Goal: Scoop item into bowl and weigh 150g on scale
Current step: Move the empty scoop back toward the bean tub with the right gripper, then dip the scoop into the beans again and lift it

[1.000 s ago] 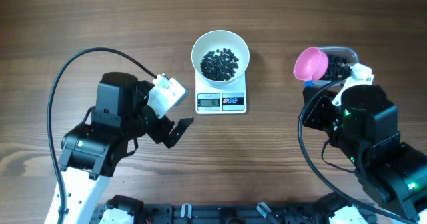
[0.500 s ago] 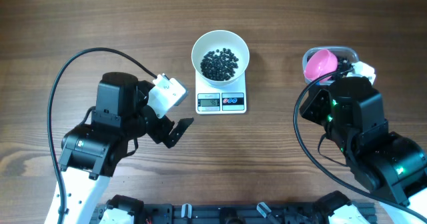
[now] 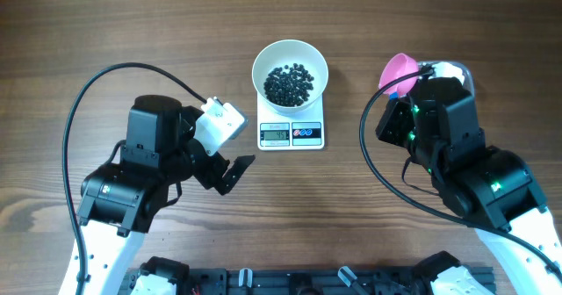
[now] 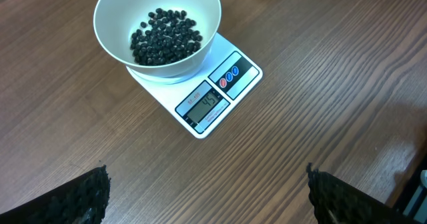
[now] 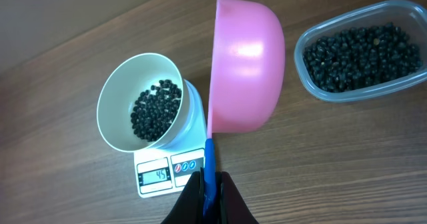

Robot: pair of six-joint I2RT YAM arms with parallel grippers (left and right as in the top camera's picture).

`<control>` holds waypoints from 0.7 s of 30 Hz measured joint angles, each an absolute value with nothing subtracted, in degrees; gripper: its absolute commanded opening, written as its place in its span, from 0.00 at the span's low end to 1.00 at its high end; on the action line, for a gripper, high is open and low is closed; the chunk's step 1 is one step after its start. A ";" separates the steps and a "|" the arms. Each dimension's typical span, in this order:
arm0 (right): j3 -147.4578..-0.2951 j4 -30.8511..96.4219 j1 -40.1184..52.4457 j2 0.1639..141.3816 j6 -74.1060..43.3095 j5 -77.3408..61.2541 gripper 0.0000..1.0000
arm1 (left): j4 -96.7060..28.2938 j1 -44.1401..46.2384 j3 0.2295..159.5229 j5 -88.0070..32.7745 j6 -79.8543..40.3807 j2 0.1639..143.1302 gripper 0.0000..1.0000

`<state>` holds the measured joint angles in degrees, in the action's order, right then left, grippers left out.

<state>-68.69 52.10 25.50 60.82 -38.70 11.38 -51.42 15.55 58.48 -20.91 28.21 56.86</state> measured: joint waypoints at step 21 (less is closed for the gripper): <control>-68.69 50.13 20.82 68.58 -27.86 22.26 0.04 | -51.42 15.55 58.48 -20.91 28.21 56.86 1.00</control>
<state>-68.69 50.13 20.82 68.58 -27.86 22.26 -51.42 15.55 58.48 -20.91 28.21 56.86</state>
